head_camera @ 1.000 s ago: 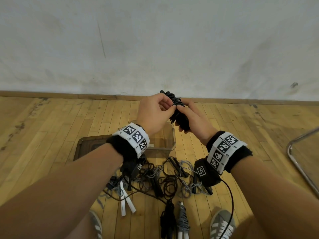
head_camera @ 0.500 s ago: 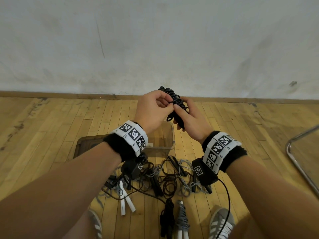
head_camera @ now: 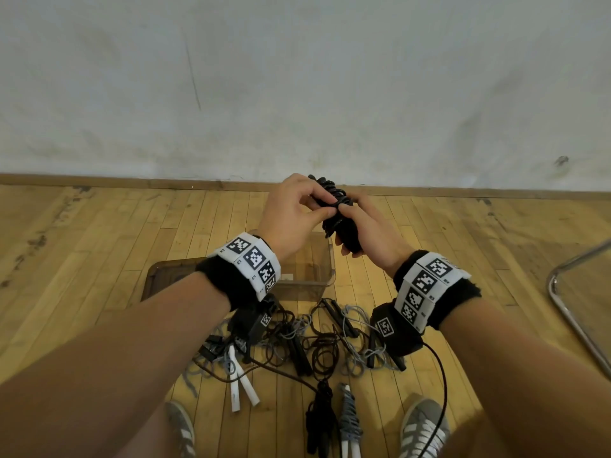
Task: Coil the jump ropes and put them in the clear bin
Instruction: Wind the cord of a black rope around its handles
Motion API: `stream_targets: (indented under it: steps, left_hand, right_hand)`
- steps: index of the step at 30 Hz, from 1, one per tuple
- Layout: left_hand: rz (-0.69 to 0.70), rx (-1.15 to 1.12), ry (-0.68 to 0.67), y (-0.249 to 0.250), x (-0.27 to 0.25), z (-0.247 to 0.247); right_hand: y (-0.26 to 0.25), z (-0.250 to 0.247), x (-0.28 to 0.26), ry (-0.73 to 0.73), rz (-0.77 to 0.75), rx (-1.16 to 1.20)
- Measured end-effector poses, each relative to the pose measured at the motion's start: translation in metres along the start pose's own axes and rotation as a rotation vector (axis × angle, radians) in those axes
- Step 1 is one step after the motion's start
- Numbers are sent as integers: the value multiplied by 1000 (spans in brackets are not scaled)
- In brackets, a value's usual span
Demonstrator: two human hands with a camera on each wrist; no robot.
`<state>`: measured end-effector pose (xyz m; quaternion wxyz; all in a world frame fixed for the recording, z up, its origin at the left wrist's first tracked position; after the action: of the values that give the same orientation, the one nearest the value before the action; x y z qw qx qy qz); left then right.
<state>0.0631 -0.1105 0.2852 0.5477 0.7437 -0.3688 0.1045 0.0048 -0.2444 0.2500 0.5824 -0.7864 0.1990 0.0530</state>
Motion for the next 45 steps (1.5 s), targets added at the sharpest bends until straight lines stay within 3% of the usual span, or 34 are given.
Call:
stream_targets:
  steps: [7, 12, 16, 22, 31, 37, 45]
  left_hand:
    - [96, 27, 75, 11, -5, 1]
    - [85, 88, -48, 8, -4, 9]
    - [100, 111, -60, 11, 2, 6]
    - [182, 263, -165, 19, 6, 10]
    - [57, 78, -17, 10, 8, -6]
    - [102, 192, -133, 11, 8, -9]
    - [-55, 187, -344, -12, 2, 6]
  right_hand:
    - [-7, 7, -5, -31, -11, -13]
    - [-5, 6, -5, -27, -18, -64]
    - [-10, -2, -5, 16, -47, -23]
    - [-8, -5, -1, 57, -116, 0]
    - [-15, -14, -3, 58, -152, 17]
    - [-13, -20, -7, 37, -148, 35]
    - [4, -14, 3, 90, -194, -128]
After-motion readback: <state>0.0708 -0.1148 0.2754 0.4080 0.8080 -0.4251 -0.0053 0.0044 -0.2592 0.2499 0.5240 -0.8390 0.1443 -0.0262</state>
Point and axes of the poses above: each hand's wrist, its own x-axis towards the middle knuckle, its own z-axis out of the palm, y = z × x, the point moved 8 cm from there along x, towards the middle knuckle, and after that the axes turned 13 degrees about z, right-handed, at the moved point
